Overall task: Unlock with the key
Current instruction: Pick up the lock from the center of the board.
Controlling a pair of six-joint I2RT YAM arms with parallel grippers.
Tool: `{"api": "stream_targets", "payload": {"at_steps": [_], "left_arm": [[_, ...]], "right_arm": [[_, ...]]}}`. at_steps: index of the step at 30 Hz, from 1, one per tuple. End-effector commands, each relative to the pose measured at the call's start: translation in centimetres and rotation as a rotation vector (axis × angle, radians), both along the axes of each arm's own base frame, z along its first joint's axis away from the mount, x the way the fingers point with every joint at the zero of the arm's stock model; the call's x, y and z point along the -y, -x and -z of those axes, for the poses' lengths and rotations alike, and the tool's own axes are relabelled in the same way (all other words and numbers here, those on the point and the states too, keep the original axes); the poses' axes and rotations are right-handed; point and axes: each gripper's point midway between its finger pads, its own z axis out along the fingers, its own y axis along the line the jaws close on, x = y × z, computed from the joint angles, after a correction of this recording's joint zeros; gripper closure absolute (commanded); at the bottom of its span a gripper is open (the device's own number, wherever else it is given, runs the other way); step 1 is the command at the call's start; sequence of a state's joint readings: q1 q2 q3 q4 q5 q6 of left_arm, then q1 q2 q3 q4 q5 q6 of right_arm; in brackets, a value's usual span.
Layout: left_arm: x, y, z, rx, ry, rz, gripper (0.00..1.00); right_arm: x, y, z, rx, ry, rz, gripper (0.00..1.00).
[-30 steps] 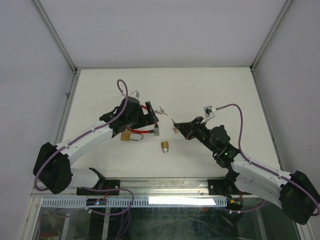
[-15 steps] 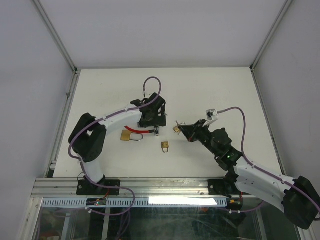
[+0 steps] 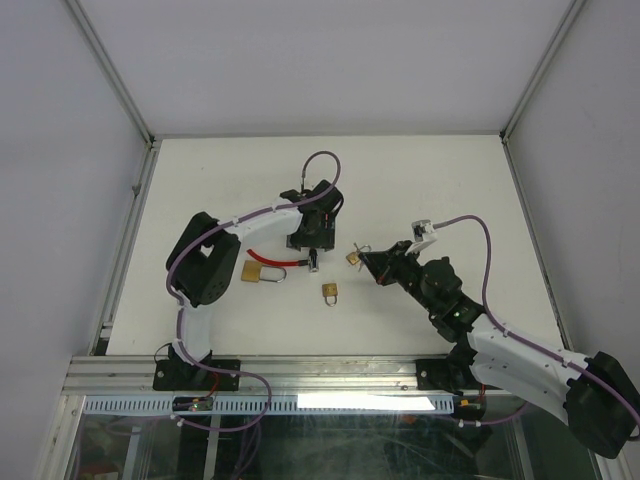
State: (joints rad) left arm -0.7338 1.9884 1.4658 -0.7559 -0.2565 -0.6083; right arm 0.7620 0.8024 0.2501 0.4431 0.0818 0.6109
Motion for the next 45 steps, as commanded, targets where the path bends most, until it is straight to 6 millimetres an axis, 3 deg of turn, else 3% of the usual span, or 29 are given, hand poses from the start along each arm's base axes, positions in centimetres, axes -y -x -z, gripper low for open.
{"api": "stream_targets", "payload": {"at_steps": [1, 12, 17, 22, 33, 45], "left_arm": [[0.6, 0.1, -0.6, -0.015, 0.0, 0.042, 0.32], [0.2, 1.4, 2.0, -0.102, -0.051, 0.056, 0.38], [0.1, 1.9, 3.1, -0.137, -0.064, 0.06, 0.45], [0.2, 1.7, 2.8, -0.125, -0.056, 0.044, 0.59], [1.7, -0.1, -2.1, -0.009, 0.104, -0.025, 0.87], [2.7, -1.3, -8.1, 0.083, 0.376, -0.149, 1.0]], "right_arm": [[0.2, -0.5, -1.0, 0.037, -0.01, 0.026, 1.0], [0.2, -0.4, -0.6, 0.029, -0.013, 0.024, 1.0], [0.1, -0.3, -0.7, 0.027, -0.022, 0.019, 1.0], [0.0, -0.3, -0.7, 0.024, -0.023, 0.017, 1.0], [-1.9, 0.2, -1.1, 0.015, -0.041, -0.038, 1.0], [-4.3, 0.9, -1.2, -0.013, -0.055, -0.078, 1.0]]}}
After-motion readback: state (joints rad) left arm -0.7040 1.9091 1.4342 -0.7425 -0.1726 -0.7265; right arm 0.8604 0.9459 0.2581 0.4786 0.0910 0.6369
